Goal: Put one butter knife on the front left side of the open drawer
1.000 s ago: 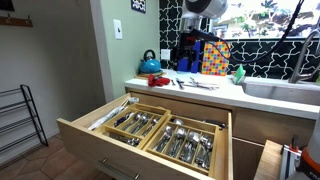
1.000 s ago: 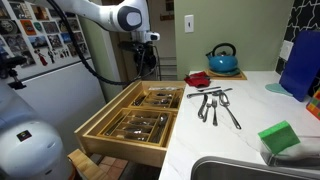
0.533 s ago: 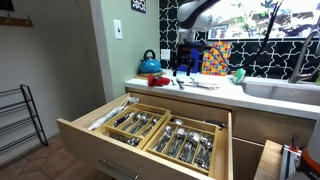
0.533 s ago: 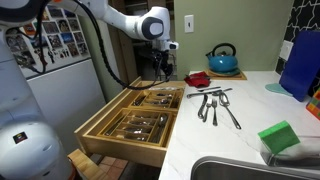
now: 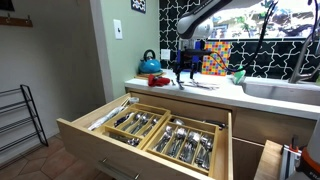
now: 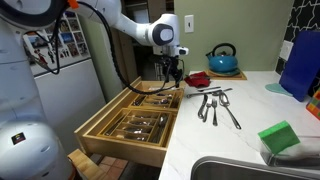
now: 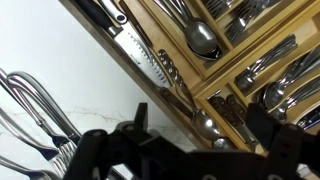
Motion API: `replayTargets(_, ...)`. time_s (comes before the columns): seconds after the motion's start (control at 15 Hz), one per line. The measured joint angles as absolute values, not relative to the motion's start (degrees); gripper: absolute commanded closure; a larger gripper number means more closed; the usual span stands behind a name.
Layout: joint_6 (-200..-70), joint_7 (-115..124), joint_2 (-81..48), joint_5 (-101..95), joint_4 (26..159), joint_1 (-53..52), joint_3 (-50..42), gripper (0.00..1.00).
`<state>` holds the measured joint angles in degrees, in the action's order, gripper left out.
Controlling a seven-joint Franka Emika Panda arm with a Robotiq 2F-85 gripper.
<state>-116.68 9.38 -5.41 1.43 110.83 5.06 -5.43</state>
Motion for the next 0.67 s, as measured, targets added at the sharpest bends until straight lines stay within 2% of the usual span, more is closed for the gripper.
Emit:
replayTargets(0.33,-118.51,11.22,-6.21,1.40,110.07,5.15,-5.62,0.00)
replayTargets(0.67,-119.02,12.30,-12.49,1.90,104.79,6.55,-7.21,0.00)
